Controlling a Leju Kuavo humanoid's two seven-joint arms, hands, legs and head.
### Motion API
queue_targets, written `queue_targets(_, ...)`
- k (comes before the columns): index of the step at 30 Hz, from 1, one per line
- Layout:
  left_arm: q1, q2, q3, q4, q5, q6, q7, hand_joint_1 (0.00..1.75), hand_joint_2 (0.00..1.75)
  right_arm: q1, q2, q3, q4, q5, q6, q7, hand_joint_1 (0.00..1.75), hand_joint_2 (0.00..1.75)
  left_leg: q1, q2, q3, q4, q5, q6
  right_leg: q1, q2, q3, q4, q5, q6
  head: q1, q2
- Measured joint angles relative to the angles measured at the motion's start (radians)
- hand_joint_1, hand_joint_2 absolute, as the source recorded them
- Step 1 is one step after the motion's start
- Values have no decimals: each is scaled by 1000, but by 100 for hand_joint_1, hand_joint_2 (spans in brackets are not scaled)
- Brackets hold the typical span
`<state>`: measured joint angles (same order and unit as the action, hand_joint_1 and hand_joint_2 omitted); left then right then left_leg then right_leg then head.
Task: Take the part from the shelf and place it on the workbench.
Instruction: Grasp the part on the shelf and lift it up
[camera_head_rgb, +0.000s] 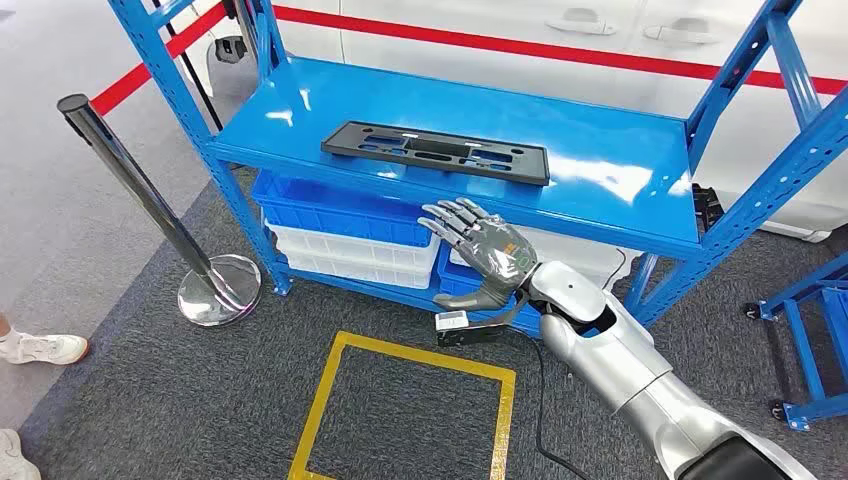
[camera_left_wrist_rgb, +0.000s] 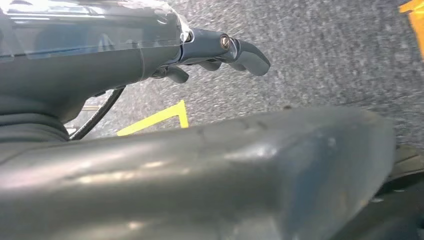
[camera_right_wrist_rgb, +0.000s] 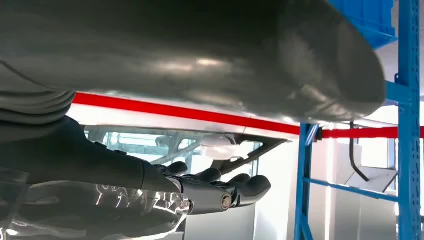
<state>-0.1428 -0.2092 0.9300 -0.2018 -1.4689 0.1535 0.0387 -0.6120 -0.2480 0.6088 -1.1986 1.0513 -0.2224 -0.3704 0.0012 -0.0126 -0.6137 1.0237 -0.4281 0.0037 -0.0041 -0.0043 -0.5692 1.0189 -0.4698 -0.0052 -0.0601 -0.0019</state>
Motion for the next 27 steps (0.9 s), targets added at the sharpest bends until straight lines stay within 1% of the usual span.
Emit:
queue_targets(2,1,0,-1,0,-2,1,0,0,0,3,0,-1,-4,0,0,1,0,0,0,0,1,-5,-1,5,-1,1,3,1,3,6,0,0)
queue_targets(4,2,0,-2,0,-5,3,0,0,0,6,0,-3,-11,2,1,3,0,0,4,0,14,-16,-1,17,-2,3,6,12,4,16,0,0)
queue_targets(5,2,0,-3,0,-6,3,0,0,0,7,2,-5,-13,2,2,4,0,0,7,0,24,-22,-2,22,-3,3,0,30,-4,21,0,0)
queue_targets(6,1,0,-3,0,-6,4,-1,0,0,6,4,-7,-14,3,2,4,0,0,8,0,34,-25,-3,26,-5,3,-17,65,-22,25,0,0)
queue_targets(7,0,0,-4,0,-6,4,-1,0,0,7,8,-8,-15,3,3,4,0,0,9,0,40,-27,-5,29,-7,3,-46,118,-48,29,0,0)
queue_targets(8,-1,0,-4,0,-6,4,-1,0,0,8,13,-10,-14,3,3,4,0,0,9,0,44,-27,-9,30,-9,3,-85,181,-74,33,0,0)
queue_targets(9,-1,0,-4,0,-7,4,-2,0,0,12,17,-11,-14,3,4,4,0,0,9,0,48,-27,-14,31,-11,3,-125,239,-92,37,0,0)
queue_targets(10,0,0,-4,0,-7,4,-1,0,0,15,19,-11,-14,3,5,4,0,0,9,0,54,-27,-19,30,-13,3,-153,271,-93,40,0,0)
queue_targets(11,2,0,-4,0,-7,4,-1,0,0,18,20,-12,-14,3,5,4,0,0,9,-1,61,-27,-26,29,-15,3,-164,268,-73,42,0,0)
queue_targets(12,3,-1,-4,0,-7,4,-1,0,0,19,21,-12,-14,3,6,4,0,0,9,-1,71,-26,-33,27,-17,2,-155,227,-34,43,0,0)
queue_targets(13,3,-1,-4,0,-7,4,-1,0,0,19,21,-13,-14,3,6,4,0,0,10,-1,82,-26,-42,23,-19,0,-133,158,17,42,0,0)
queue_targets(14,4,-2,-5,0,-7,4,-1,0,0,18,21,-14,-14,3,6,4,0,0,10,-1,93,-26,-51,18,-18,-3,-110,94,51,39,0,0)
queue_targets(15,3,-2,-5,0,-7,4,-2,0,0,17,21,-14,-13,4,7,4,0,0,10,-1,99,-26,-60,12,-15,-7,-92,42,67,34,0,0)
queue_targets(16,3,-2,-5,0,-8,5,-2,0,0,18,22,-15,-12,5,7,3,0,0,9,0,102,-27,-67,5,-11,-10,-82,13,72,26,0,0)
queue_targets(17,3,-2,-5,0,-8,5,-2,0,0,18,22,-15,-12,6,8,2,0,0,8,2,106,-26,-72,-2,-8,-11,-79,8,61,17,0,0)
queue_targets(19,2,-1,-5,0,-8,6,-2,0,0,19,21,-15,-12,8,7,0,0,0,8,5,110,-13,-76,-14,-8,-9,-66,2,57,-1,0,0)
queue_targets(20,1,-1,-6,0,-8,7,-3,0,0,17,17,-16,-12,8,6,-2,0,0,9,6,102,14,-76,-18,-9,-9,-56,-1,51,-9,0,0)
queue_targets(21,-1,-1,-6,0,-8,8,-4,0,0,13,13,-16,-12,8,5,-5,0,0,10,7,78,60,-79,-22,-9,-9,-44,-3,45,-15,0,0)
queue_targets(22,-2,-1,-6,0,-8,8,-6,0,0,10,8,-16,-11,8,5,-7,0,0,11,7,40,121,-90,-26,-8,-10,-34,-5,37,-21,0,0)
queue_targets(24,-2,-1,-6,0,-7,8,-8,0,0,6,4,-15,-8,8,5,-10,0,0,11,7,-50,243,-137,-30,-4,-9,-15,-6,19,-28,0,0)
queue_targets(25,0,-1,-6,0,-7,8,-9,0,0,7,3,-15,-6,8,5,-11,0,0,10,7,-85,276,-156,-29,-2,-8,-4,-6,9,-29,0,0)
queue_targets(26,1,-1,-5,0,-7,8,-9,0,0,8,3,-15,-4,8,5,-12,0,0,9,7,-106,277,-160,-26,1,-5,10,-6,-1,-30,0,0)
queue_targets(27,2,-1,-5,0,-7,7,-9,0,0,8,3,-14,-2,8,5,-12,0,0,7,7,-111,246,-140,-20,4,-4,25,-6,-13,-30,0,0)
